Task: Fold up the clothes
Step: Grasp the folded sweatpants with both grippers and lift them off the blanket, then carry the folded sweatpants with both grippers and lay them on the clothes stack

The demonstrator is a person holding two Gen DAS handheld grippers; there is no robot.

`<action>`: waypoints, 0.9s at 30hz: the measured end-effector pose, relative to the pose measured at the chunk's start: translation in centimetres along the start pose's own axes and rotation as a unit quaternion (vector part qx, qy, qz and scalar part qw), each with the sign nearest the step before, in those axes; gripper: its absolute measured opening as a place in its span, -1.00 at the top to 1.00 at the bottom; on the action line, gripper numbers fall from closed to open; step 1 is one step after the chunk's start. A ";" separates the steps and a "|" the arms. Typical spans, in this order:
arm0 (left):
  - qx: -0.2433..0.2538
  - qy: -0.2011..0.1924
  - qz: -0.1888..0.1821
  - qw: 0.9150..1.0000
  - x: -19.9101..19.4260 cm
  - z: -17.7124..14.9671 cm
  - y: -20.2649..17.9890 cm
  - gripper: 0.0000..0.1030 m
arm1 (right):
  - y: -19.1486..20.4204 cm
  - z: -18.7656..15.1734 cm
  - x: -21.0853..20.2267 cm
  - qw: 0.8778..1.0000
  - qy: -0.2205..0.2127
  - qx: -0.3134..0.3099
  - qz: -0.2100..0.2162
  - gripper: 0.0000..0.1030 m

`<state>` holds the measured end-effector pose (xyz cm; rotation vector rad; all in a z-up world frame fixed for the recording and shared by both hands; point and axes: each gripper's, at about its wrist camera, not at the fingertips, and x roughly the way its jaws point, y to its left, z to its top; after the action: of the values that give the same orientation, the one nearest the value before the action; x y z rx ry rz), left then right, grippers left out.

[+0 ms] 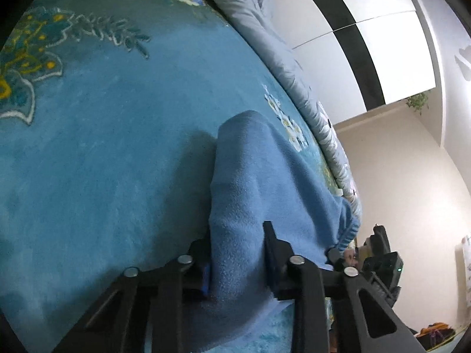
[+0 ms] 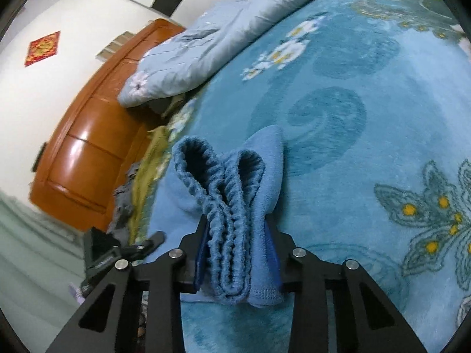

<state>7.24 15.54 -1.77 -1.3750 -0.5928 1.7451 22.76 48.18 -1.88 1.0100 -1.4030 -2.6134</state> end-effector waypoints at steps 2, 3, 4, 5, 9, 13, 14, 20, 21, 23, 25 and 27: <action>0.014 0.001 -0.004 1.000 -0.4 -0.5 -1.6 0.48 | 0.0 0.0 -1.1 1.000 -0.002 0.001 0.022 0.31; 0.021 0.002 -0.008 1.000 -0.7 -0.9 -2.3 0.49 | -0.1 0.0 -1.7 1.000 -0.004 0.002 0.030 0.32; 0.034 0.004 -0.008 0.999 -0.9 -1.3 -3.3 0.49 | -0.3 0.1 -2.5 0.999 -0.007 0.004 0.037 0.32; 0.046 0.006 -0.008 0.999 -1.1 -1.7 -4.4 0.49 | -0.4 0.2 -3.3 0.999 -0.010 0.006 0.043 0.32; 0.119 0.013 -0.023 0.993 -1.3 -2.6 -11.5 0.53 | -0.2 1.3 -10.6 0.997 -0.059 -0.025 0.047 0.32; 0.188 0.019 -0.067 0.980 -0.4 -3.3 -20.2 0.53 | 0.3 2.7 -18.8 0.990 -0.118 -0.065 0.045 0.32; 0.205 0.024 -0.086 0.975 0.1 -3.6 -22.8 0.53 | 0.4 3.0 -20.9 0.987 -0.133 -0.075 0.044 0.32; 0.297 0.080 -0.162 0.938 5.9 -6.6 -37.9 0.52 | -1.4 5.7 -34.5 0.974 -0.209 -0.091 -0.018 0.32; 0.308 0.091 -0.169 0.932 7.3 -7.4 -40.2 0.52 | -1.8 6.2 -36.8 0.971 -0.220 -0.091 -0.033 0.32; 0.329 0.113 -0.184 0.919 10.1 -9.0 -44.8 0.51 | -2.8 7.2 -41.5 0.964 -0.243 -0.090 -0.062 0.32; 0.337 0.132 -0.199 0.911 13.2 -10.9 -49.0 0.51 | -3.7 8.1 -46.2 0.956 -0.266 -0.088 -0.091 0.32; 0.339 0.141 -0.207 0.907 15.8 -12.4 -51.7 0.51 | -5.2 8.9 -49.3 0.951 -0.277 -0.076 -0.116 0.32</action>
<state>33.86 55.79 25.61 -0.8919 -0.0733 1.2015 58.49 72.47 23.99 0.4557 -1.1722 -3.2975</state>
